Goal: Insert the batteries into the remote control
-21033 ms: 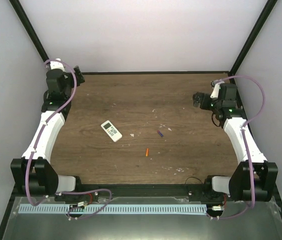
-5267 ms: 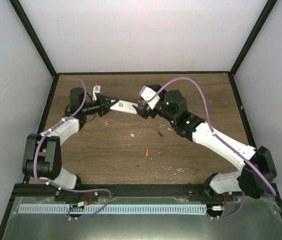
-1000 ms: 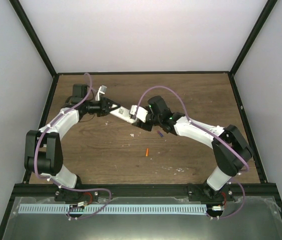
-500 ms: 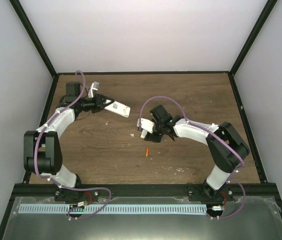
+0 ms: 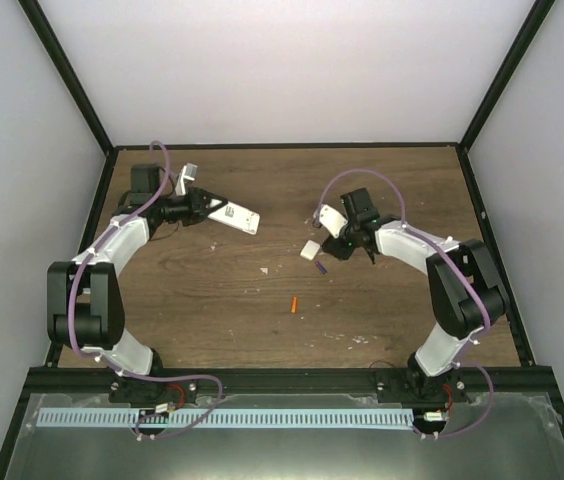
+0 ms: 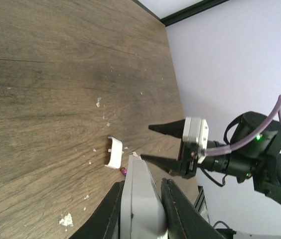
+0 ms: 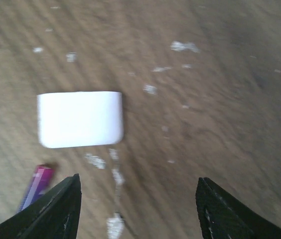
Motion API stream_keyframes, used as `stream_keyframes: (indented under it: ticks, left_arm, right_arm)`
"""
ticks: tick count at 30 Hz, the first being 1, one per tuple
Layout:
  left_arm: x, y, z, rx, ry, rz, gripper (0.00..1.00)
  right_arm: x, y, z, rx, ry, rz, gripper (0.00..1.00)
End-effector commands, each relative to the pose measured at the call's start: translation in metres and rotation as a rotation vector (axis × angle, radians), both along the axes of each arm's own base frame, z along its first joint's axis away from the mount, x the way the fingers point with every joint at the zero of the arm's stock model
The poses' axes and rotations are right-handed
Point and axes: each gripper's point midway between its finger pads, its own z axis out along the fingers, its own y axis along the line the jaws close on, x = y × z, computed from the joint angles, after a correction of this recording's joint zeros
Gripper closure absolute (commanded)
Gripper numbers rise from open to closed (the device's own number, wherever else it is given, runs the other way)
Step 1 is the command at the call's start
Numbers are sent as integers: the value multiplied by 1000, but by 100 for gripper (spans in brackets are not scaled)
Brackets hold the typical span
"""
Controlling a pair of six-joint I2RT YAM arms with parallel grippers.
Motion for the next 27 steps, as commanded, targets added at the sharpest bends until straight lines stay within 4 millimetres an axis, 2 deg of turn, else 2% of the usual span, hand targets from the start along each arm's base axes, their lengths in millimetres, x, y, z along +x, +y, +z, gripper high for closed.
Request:
stream_keyframes:
  ticks: [1, 9, 14, 19, 24, 27]
  left_arm:
    - [2, 1, 12, -10, -47, -9, 100]
    - [5, 2, 13, -29, -47, -16, 100]
    - [1, 2, 1, -27, -37, -24, 100]
    - [-6, 1, -16, -53, -12, -14, 100]
    - [-7, 1, -20, -53, -21, -11, 100]
    - [-5, 2, -20, -48, -27, -6, 100]
  right_arm:
    - [24, -11, 12, 23, -19, -71, 40]
    - [39, -16, 23, 47, -45, -170, 32]
    - [43, -9, 32, 110, 99, -301, 33]
    - [28, -8, 18, 63, 160, -345, 31]
    - [9, -10, 9, 73, 159, -308, 19]
    - [1, -9, 3, 65, 199, -294, 17]
